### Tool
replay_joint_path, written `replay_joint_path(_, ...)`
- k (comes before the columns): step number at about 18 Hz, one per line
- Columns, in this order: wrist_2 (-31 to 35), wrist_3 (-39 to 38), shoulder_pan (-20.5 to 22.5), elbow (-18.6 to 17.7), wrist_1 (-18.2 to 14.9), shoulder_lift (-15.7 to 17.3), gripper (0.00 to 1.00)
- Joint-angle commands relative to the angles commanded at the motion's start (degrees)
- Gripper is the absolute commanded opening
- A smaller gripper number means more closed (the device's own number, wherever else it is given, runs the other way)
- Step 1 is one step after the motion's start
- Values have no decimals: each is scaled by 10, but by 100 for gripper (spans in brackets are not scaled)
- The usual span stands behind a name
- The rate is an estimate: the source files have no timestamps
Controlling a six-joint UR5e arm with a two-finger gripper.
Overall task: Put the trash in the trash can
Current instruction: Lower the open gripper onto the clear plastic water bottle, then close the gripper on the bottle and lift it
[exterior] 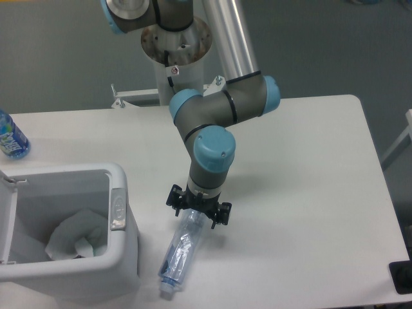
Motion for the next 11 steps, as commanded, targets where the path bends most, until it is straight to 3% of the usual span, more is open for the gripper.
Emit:
replay_joint_path(5,6,-9,-1,-2,10,-4,100)
replay_joint_path(9,17,-9,-2,-2,11,-7,78)
replay_joint_path(11,17,-9,-2,0,11,-7,72)
